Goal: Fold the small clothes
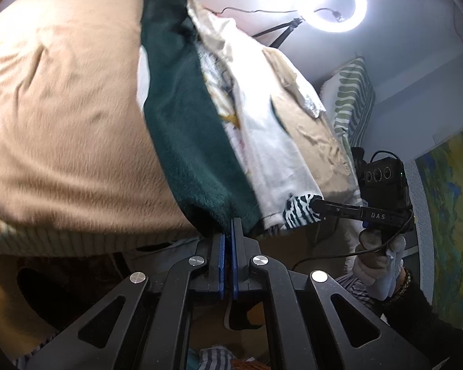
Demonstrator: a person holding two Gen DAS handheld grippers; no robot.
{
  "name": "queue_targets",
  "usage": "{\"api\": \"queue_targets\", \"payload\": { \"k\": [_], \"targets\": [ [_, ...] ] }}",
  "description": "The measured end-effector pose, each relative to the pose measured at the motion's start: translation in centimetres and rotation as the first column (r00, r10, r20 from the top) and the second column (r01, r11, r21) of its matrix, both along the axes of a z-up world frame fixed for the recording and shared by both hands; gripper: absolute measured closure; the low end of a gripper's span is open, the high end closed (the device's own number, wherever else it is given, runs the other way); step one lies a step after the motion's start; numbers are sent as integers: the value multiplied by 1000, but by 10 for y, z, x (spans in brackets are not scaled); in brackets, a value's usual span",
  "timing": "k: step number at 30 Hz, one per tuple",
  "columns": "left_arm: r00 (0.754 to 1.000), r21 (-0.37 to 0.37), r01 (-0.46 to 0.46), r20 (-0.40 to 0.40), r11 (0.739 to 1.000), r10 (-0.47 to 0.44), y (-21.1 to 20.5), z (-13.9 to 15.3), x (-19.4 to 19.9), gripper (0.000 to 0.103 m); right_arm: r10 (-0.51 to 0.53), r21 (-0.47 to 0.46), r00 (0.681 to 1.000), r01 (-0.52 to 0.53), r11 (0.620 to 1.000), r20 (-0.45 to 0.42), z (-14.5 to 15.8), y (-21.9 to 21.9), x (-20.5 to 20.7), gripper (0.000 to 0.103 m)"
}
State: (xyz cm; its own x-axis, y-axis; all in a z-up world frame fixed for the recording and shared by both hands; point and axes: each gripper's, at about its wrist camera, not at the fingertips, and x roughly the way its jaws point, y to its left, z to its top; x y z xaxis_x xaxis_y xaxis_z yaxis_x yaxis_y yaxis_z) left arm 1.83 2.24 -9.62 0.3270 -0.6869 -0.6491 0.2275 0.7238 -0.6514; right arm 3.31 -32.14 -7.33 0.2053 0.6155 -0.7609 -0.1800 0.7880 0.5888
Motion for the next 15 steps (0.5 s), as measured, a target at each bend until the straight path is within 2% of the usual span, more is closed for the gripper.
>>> {"api": "queue_targets", "payload": {
  "k": [7,11,15],
  "targets": [
    [998,-25,-29,63,999,31,10,33,31,102,-87,108,995,80,991,57,31,-20,28,99],
    [995,-38,-63,77,997,66,17,43,60,102,-122,126,989,111,986,83,46,-22,55,99],
    [992,-22,-92,86,996,94,21,49,97,102,-127,98,985,116,988,119,53,-14,92,99]
  ]
}}
